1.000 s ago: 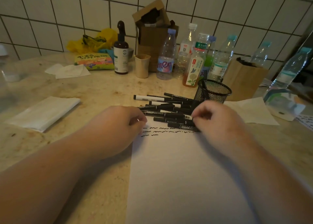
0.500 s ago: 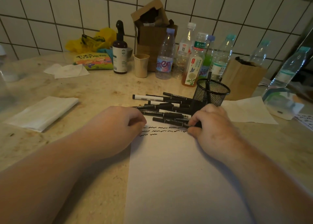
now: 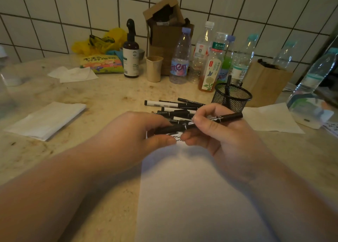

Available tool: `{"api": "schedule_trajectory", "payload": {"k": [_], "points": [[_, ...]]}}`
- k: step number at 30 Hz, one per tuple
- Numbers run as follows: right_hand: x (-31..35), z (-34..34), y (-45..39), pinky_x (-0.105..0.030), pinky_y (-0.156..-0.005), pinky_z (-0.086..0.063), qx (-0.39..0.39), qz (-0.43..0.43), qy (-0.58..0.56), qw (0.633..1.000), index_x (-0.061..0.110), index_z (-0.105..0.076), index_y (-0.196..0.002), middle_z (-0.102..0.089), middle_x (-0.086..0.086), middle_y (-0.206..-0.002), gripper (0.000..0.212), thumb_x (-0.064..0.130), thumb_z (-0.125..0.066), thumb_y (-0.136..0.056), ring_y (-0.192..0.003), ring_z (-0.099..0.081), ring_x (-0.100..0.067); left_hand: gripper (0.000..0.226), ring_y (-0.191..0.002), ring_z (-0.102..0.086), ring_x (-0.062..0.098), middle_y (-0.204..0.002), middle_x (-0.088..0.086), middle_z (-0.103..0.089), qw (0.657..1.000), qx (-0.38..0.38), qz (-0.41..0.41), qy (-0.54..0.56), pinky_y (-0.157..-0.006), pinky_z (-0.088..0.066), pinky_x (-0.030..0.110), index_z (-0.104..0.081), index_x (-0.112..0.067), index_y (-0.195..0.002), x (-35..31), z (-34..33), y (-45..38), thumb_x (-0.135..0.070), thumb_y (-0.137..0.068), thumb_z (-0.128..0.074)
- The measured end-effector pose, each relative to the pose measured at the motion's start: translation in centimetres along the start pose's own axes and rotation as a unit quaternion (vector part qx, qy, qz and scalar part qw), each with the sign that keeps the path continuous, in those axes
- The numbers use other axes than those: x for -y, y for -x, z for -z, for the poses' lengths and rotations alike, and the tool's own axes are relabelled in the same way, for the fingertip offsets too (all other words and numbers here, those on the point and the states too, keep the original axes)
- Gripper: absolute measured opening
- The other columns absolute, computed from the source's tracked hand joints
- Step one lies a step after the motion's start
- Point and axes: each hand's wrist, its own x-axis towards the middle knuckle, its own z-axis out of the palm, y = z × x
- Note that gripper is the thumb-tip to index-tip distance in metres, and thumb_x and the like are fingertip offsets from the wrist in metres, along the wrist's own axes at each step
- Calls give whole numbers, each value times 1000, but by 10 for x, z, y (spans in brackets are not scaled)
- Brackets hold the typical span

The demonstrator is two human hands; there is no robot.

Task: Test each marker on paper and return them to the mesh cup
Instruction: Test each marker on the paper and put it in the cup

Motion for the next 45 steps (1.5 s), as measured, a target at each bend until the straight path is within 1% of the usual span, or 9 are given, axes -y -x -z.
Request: {"api": "schedule_trajectory", "payload": {"k": [8, 12, 16, 20, 24, 27, 31, 36, 45], "points": [[0, -6, -3, -34, -50, -41, -31, -8, -27, 999, 8, -68, -74, -58, -14, -53, 26, 31, -62, -83, -46, -56, -26, 47, -78, -38, -1, -80, -26, -42, 987, -61, -116, -88, -61, -34, 10, -63, -30, -115, -8, -3, 2, -55, -94, -29], [-2, -5, -4, -32, -45, -39, -31, -20, 11, 999, 9, -73, -73, -57, -17, -51, 29, 8, -52, -92, -43, -51, -25, 61, -84, -50, 5, -92, -19, -52, 991, 29, -69, -114, -69, -41, 21, -56, -36, -113, -12, 2, 1, -60, -78, -13], [-7, -1, -7, -32, -45, -34, -33, -15, 8, 999, 11, -76, -75, -50, -17, -46, 39, -2, -43, -90, -38, -45, -24, 48, -92, -56, 9, -101, -15, -59, 979, 65, -67, -181, -77, -45, 26, -51, -39, -114, -15, -2, 2, -57, -89, -14], [-12, 2, -8, -34, -45, -26, 0, -16, 13, 1000, 5, -71, -71, -44, -17, -44, 32, -2, -42, -83, -36, -39, -25, 26, -69, -48, 4, -76, -14, -51, 976, 121, -57, -169, -63, -35, 21, -48, -41, -96, -18, -3, 0, -51, -97, -24], [-4, 14, -7, -33, -43, -17, -3, -13, -28, 1000, 5, -62, -60, -38, -10, -40, 16, 5, -47, -62, -32, -31, -20, 33, -66, -52, -3, -69, -17, -59, 974, 198, -45, -100, -59, -36, 12, -52, -40, -80, -11, 7, 7, -54, -90, -24], [-2, 29, -11, -23, -41, -26, -85, -21, -63, 994, 5, -64, -64, -41, -9, -43, 19, 8, -49, -73, -36, -34, -18, 35, -67, -53, 2, -71, -11, -58, 991, 115, -7, -66, -59, -35, 16, -56, -40, -84, -2, 13, 4, -56, -87, -25], [-12, 24, -15, -29, -52, -39, -144, -101, 0, 984, 11, -78, -70, -58, -9, -60, 34, 18, -55, -94, -51, -53, -15, 22, -66, -52, 2, -72, -13, -57, 998, 2, 29, -55, -60, -39, 21, -53, -41, -95, 4, 8, -5, -47, -95, -31], [-14, 19, -12, -31, -47, -35, -128, -90, 138, 978, 6, -76, -79, -59, -9, -55, 24, 15, -61, -94, -48, -48, -19, 14, -67, -54, 2, -77, -17, -61, 995, -5, 71, -65, -56, -37, 21, -49, -40, -92, 10, -1, -5, -40, -100, -38], [-17, 14, -11, -35, -54, -51, -97, -80, 171, 977, 3, -71, -79, -69, -16, -65, 18, 8, -62, -93, -56, -62, -24, 18, -73, -57, 3, -85, -13, -65, 992, 13, 94, -80, -69, -51, 26, -62, -37, -102, 15, -6, -2, -45, -95, -47]]}}
